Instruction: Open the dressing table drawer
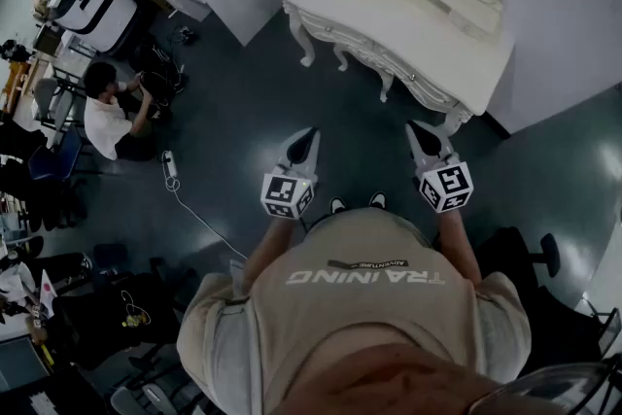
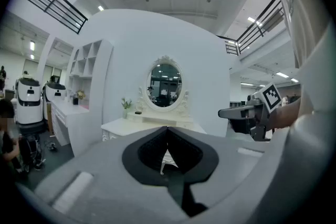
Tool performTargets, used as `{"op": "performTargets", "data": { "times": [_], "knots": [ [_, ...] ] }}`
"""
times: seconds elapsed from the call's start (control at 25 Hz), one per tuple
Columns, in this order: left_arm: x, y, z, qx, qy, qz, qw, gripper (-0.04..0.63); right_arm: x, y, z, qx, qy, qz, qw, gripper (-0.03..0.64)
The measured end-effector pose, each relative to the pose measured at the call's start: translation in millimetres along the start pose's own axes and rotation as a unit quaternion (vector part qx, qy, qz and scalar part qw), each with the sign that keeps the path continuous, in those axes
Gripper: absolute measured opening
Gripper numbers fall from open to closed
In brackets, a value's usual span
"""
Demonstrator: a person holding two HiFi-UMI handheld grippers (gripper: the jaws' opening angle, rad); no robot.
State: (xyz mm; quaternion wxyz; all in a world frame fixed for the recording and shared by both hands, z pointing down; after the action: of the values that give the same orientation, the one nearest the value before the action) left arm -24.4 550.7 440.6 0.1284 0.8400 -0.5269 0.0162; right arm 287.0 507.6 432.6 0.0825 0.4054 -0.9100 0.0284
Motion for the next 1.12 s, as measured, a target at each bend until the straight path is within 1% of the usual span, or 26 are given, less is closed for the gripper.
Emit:
{"op": "performTargets", "data": {
  "times": [0.12,0.24,0.36,0.52,0.64,0.72,0.92,1.12],
  "knots": [
    [13.6,12.3,4.1,0.007,-0.005,-0.021,0.9997,-0.002,7.3,8.9,0.1,-0.022,-0.005,-0.015,1.0,0.003],
    [22.1,22.0,13.6,0.005,-0.019,-0.019,0.9996,-0.002,16.6,9.6,0.1,-0.022,-0.008,-0.017,1.0,0.003],
    [36.2,18.9,18.2,0.013,-0.024,-0.02,0.9994,-0.002,22.5,-6.2,-4.7,-0.002,-0.013,-0.015,1.0,0.003],
    [51.6,7.7,15.4,0.019,-0.011,-0.021,0.9995,-0.002,17.7,-30.6,-12.3,0.024,-0.024,-0.025,0.999,0.003],
    [66.7,-1.8,10.9,0.025,0.001,-0.016,0.9996,-0.002,13.3,-49.8,-22.6,0.023,-0.02,-0.025,0.999,0.003],
    [77.1,-5.0,9.6,0.027,0.003,-0.008,0.9996,-0.002,14.2,-58.9,-35.5,0.016,-0.008,-0.023,1.0,0.003],
    [86.6,-2.5,11.3,0.005,-0.008,0.021,0.9997,-0.002,24.6,-67.6,-59.0,0.024,0.02,-0.009,0.999,0.003],
    [94.4,19.9,-0.5,-0.012,0.021,0.026,0.9994,-0.002,57.8,-78.0,-65.0,0.041,0.035,0.008,0.999,0.003]
  ]
}}
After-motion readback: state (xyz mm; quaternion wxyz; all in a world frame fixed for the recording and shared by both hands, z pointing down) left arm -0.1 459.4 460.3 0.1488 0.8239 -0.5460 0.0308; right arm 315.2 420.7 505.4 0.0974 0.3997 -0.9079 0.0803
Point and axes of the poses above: the fingertips, and each gripper's own axes: x forward along the fingers, y to its left, z out of its top, the point moved 10 cm from there along -x, backward along the fingers, and after that the axes turned 7 degrees about -x, right-handed, at the moved point
